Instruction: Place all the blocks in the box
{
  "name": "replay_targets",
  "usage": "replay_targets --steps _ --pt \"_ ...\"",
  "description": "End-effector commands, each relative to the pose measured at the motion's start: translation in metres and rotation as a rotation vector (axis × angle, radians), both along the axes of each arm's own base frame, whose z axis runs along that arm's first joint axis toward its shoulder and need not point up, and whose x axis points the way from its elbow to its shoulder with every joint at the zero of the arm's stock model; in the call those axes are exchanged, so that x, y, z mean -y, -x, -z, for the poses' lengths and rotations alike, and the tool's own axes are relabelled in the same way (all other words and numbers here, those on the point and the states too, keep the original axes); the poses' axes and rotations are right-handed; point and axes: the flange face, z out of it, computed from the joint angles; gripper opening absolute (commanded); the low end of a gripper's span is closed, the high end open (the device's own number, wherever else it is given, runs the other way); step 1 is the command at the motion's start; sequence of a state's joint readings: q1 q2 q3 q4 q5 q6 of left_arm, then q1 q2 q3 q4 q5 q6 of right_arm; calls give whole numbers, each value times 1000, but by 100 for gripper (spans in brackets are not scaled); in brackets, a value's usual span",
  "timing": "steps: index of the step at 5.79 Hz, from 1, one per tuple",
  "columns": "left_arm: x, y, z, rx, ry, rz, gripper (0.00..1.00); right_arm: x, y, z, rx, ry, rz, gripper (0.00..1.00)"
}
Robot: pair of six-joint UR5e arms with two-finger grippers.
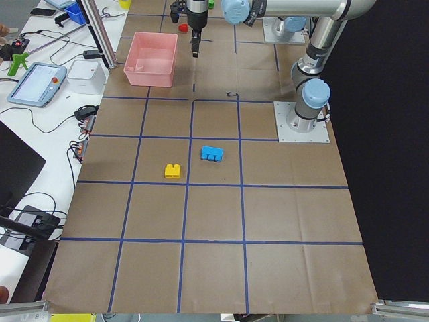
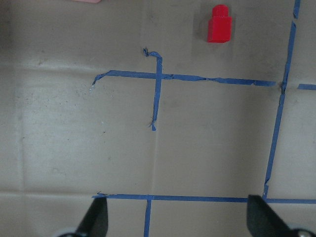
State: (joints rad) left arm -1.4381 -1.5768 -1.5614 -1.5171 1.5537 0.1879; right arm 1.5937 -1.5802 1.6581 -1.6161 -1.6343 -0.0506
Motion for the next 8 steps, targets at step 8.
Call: replay_targets --steps 8 --pt "-59 -291 119 -44 -31 171 99 -15 239 -2 -2 21 -57 100"
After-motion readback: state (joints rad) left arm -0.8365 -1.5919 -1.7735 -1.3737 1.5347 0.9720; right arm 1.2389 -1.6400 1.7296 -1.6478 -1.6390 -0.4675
